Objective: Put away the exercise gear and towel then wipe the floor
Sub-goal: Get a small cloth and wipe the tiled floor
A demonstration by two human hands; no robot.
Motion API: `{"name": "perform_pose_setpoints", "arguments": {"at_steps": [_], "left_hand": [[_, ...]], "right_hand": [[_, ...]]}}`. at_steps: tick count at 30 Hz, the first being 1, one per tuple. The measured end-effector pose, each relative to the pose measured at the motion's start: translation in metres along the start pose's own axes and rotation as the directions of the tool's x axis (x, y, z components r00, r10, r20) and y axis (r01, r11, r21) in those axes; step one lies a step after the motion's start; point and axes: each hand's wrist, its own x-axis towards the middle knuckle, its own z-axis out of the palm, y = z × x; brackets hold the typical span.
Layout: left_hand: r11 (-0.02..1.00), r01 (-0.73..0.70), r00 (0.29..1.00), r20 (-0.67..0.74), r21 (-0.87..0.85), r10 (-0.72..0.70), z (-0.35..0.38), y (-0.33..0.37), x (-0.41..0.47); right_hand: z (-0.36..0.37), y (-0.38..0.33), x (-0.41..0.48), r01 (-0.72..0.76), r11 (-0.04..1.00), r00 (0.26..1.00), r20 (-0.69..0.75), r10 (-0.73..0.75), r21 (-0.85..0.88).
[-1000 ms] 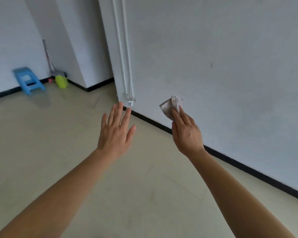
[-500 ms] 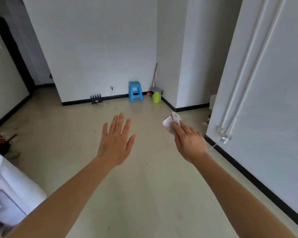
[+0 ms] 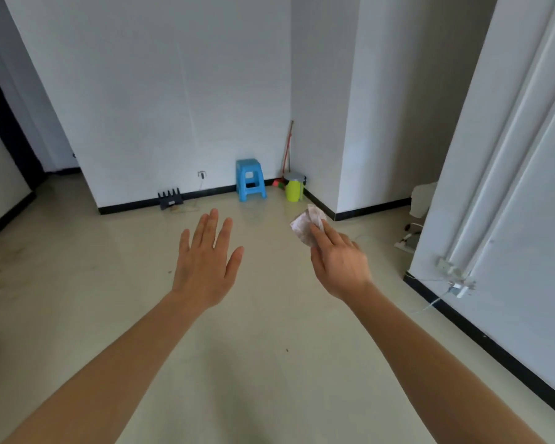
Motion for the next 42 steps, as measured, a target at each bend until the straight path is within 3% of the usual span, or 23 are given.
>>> {"name": "perform_pose_setpoints", "arguments": {"at_steps": [10,16,24,33,42], "left_hand": [[0.996,0.072,0.996,-0.05,0.044,-0.07,0.087,-0.142,0.253],[0.986,0.168,0.985,-0.042,-0.006,-0.169,0.189,-0.254,0.359],[0.996,0.091,0.995,0.048,-0.017,-0.09,0.308,-0.394,0.593],[0.998,-0.057,0.98,0.19,-0.003,0.057,0.476,-0.427,0.855],[0.998,-0.039,0.973,0.23,0.051,0.026,0.615,-0.465,1.129]], "right_hand": [[0.143,-0.014,0.297,0.014,0.994,0.999,0.043,-0.019,0.109],[0.27,-0.044,0.446,0.117,0.991,0.987,0.099,-0.123,0.064],[0.422,-0.047,0.661,0.128,0.992,0.975,0.179,-0.129,0.015],[0.572,0.034,0.871,-0.006,1.0,0.984,0.18,0.004,0.012],[0.731,0.126,1.135,0.01,1.0,0.976,0.215,-0.011,0.002]]}}
